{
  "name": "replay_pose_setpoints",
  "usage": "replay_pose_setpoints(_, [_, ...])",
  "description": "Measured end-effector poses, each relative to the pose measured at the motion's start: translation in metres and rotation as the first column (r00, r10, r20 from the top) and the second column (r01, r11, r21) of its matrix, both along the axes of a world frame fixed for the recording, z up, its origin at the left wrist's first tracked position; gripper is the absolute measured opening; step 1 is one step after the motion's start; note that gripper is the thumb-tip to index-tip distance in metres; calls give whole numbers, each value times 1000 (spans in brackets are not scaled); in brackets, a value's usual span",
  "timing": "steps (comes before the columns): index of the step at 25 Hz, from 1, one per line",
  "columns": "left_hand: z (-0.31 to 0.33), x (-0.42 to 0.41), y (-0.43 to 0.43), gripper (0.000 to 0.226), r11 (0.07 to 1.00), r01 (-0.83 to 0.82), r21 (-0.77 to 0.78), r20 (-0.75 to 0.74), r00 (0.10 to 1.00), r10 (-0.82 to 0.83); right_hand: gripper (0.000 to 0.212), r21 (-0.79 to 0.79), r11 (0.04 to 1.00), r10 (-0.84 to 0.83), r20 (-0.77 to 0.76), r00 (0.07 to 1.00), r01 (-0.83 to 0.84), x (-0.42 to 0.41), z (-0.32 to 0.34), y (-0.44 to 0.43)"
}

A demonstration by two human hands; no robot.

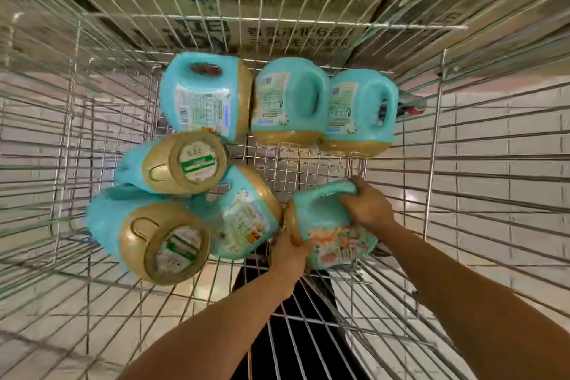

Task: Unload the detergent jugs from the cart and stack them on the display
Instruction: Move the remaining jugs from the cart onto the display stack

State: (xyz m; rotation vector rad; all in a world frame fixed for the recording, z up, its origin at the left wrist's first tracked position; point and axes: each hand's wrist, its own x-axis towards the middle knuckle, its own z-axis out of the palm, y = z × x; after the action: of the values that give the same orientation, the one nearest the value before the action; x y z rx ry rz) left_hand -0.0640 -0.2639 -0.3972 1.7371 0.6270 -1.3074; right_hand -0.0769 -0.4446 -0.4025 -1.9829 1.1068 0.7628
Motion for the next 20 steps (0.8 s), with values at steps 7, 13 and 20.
replay_pose_setpoints(7, [83, 31, -18, 30, 979, 150, -136, 248, 962, -113, 63, -94, 995, -14, 79, 997, 21, 14, 113, -31])
replay_pose_setpoints(13, [188, 106, -29, 35, 925, 354, -142, 689, 706, -165, 39, -84, 968, -196, 325, 925, 235, 24, 199, -35])
replay_pose_setpoints(20, [293, 140, 0, 92, 918, 217, -331, 788, 599, 143, 30, 301, 844, -536, 511, 672, 445, 28, 303, -5])
